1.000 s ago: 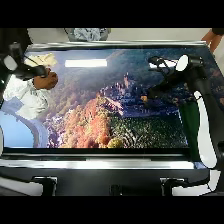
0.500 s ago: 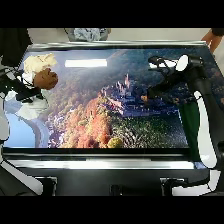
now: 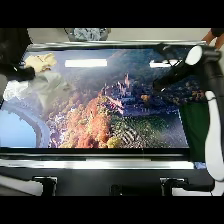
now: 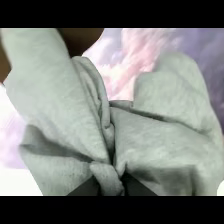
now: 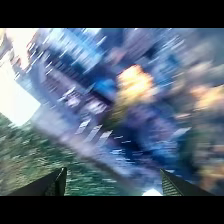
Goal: Fold the shirts.
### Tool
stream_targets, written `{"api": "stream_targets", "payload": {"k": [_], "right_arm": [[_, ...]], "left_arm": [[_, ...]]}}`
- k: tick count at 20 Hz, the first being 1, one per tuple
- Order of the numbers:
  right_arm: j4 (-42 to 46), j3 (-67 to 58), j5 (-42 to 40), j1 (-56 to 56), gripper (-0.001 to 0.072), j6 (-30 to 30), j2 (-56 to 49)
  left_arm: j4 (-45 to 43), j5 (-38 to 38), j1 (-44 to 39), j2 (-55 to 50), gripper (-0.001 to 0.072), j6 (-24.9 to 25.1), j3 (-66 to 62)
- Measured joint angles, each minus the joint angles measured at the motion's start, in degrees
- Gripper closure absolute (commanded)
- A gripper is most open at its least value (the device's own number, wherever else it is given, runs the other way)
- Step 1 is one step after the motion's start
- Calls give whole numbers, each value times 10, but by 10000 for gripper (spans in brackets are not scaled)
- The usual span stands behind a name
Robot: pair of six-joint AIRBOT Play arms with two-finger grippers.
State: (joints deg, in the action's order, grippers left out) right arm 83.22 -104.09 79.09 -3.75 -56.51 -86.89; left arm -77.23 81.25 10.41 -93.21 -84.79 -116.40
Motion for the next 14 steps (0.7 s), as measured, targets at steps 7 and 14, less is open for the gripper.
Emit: {"api": "stream_targets", "payload": {"k": [7,14], "right_arm": [[38,-31,-4,0,38,4,152],[66,-34,106,0,39,3,225]], "left_arm": [[29,-80,-193,210,675,-18,27],[34,-151,-386,173,674,-49,188]]}}
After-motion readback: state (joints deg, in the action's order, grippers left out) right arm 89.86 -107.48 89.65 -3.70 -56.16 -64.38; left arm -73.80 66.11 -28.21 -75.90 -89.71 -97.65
